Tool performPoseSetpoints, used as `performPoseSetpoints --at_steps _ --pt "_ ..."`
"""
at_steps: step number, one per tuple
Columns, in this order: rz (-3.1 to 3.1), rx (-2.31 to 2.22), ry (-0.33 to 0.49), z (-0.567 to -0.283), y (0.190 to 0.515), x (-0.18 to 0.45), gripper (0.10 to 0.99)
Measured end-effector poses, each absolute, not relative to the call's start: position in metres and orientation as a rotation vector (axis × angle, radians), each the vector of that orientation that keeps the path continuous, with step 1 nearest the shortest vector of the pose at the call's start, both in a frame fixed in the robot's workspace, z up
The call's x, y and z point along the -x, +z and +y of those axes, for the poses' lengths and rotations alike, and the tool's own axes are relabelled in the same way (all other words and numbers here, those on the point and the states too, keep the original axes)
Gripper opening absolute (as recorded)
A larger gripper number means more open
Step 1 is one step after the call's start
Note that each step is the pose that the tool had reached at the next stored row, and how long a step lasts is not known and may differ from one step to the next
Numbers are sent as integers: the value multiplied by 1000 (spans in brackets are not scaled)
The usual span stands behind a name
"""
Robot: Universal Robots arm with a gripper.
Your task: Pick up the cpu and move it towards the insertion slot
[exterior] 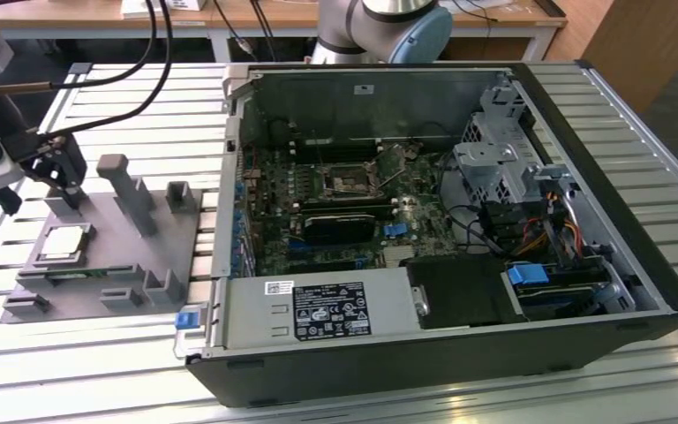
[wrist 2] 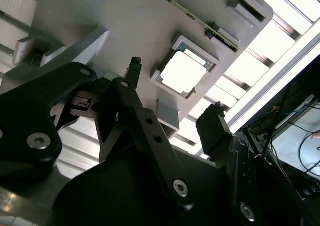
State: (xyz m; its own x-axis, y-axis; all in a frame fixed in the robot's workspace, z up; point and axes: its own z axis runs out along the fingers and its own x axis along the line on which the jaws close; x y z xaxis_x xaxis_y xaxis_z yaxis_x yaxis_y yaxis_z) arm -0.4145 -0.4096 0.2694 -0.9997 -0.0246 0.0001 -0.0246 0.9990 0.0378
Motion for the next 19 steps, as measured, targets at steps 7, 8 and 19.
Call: performPoseSetpoints --at_steps 7,8,19 --pt "-3140 -39 -60 -410 266 414 722" --pt "-3140 -39 -59 -410 266 414 722" --pt "-3140 -39 -60 -410 264 414 722"
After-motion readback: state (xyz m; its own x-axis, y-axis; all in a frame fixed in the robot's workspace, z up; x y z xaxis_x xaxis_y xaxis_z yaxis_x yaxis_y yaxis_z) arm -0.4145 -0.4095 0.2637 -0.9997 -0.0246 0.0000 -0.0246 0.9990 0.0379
